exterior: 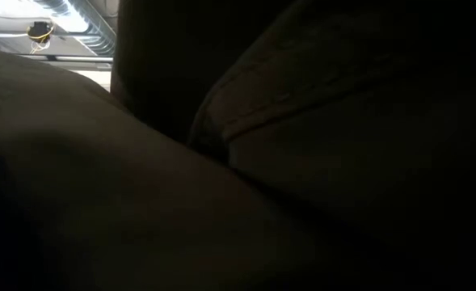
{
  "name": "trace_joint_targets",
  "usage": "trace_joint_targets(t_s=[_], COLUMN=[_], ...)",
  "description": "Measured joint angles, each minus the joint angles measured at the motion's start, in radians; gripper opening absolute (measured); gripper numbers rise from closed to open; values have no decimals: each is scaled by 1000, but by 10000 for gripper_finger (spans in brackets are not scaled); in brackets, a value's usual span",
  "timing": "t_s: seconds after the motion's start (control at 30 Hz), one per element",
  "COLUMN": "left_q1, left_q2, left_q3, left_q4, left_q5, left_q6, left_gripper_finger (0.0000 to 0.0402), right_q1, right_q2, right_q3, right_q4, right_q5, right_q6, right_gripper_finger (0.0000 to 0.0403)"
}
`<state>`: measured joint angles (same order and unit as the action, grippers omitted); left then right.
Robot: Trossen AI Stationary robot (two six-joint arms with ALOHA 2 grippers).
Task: Sort clothes
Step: Put the boxer into the white laundry bin
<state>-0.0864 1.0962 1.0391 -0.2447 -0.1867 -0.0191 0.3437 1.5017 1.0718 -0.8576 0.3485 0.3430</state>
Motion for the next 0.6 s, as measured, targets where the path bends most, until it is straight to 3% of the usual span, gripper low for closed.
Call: trace_joint_targets(t_s=[0.3,0.47,0.6], left_q1=[0,0,0], left_q2=[0,0,0], left_q3=[0,0,0], left_q4=[1,1,0], left_q5=[0,0,0], left_q6=[28,30,30], left_gripper_finger=[149,149,149], right_q1=[-73,-125,-156], right_q2=[193,290,339], right_q3=[-33,-32,-27], right_q4=[104,115,104], right_q5=[25,-11,-27], right_q6=[-224,-320,-328], right_gripper_finger=[237,235,187])
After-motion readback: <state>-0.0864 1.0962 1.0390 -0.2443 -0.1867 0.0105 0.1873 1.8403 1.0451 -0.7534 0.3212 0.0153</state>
